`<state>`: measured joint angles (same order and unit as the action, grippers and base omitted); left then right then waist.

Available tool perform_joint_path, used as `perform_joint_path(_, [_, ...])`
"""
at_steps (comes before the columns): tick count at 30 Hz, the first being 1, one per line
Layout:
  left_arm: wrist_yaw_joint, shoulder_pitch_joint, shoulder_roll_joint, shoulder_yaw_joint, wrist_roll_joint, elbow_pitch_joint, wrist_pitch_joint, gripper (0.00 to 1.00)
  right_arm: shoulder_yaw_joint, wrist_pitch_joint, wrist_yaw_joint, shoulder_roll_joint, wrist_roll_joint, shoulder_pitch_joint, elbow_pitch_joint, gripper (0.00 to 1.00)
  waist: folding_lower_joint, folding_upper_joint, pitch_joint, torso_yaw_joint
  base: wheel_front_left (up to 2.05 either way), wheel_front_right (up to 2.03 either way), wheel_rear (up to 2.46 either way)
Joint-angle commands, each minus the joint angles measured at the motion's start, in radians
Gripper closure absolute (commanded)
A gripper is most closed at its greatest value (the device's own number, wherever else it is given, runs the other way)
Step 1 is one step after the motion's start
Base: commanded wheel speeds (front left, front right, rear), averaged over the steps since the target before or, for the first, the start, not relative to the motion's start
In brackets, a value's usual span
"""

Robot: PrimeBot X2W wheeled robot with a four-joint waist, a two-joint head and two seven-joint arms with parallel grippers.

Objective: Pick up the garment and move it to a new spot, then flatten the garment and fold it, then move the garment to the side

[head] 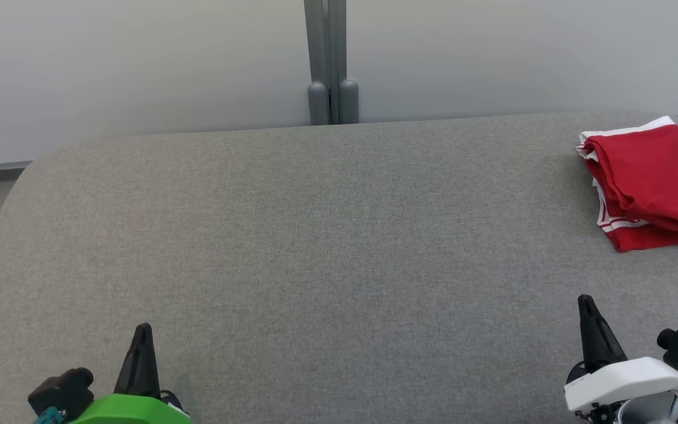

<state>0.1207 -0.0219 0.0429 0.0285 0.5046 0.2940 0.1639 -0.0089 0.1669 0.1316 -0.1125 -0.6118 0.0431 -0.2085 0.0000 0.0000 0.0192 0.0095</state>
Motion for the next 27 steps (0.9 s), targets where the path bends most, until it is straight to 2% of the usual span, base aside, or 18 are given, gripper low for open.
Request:
perform_joint_path(1, [0.003,0.035,0.004,0.007,0.042,-0.018,-0.007,1.0,-0.008,-0.01,0.0,-0.003,-0.039,-0.03,0.01,1.0,0.0,0.0,0.0,0.0,0.0,0.0,0.0])
perform_joint_path(27, [0.006,0.072,0.007,0.035,0.414,-0.031,-0.102,1.0,-0.04,-0.104,-0.001,0.018,-0.375,-0.076,-0.005,1.0,0.0,0.0,-0.006,-0.002,0.0,0.0,0.0])
